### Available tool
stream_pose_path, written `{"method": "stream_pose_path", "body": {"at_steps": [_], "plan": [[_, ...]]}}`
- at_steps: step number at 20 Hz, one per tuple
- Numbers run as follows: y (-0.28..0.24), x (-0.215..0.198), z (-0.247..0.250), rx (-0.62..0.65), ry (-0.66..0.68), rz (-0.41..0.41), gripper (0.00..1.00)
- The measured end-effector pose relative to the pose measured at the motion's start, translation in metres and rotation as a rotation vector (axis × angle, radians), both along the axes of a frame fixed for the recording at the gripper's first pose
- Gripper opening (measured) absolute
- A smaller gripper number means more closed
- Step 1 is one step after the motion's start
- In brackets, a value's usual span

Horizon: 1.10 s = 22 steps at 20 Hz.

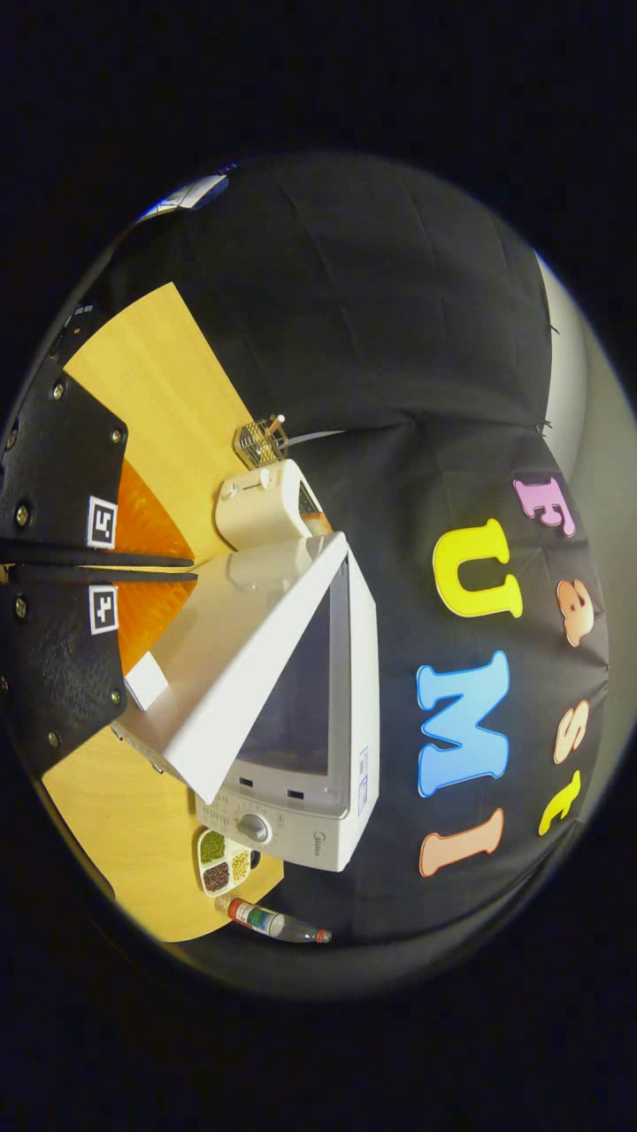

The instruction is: Open the microwave, put the food inside, and close the microwave door.

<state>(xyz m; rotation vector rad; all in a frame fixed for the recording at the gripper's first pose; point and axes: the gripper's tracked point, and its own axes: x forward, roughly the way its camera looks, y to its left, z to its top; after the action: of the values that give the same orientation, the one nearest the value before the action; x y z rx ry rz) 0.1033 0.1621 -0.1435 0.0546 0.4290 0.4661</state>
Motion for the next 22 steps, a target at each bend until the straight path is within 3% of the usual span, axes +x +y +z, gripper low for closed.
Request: {"method": "stream_pose_path", "body": {"at_steps": [9,22], "plan": [[-0.051,0.067,-0.011,-0.043,-0.006,-0.100,0.01],[-0.083,0.152,-0.031,-0.100,-0.009,-0.257,0.00]]}}
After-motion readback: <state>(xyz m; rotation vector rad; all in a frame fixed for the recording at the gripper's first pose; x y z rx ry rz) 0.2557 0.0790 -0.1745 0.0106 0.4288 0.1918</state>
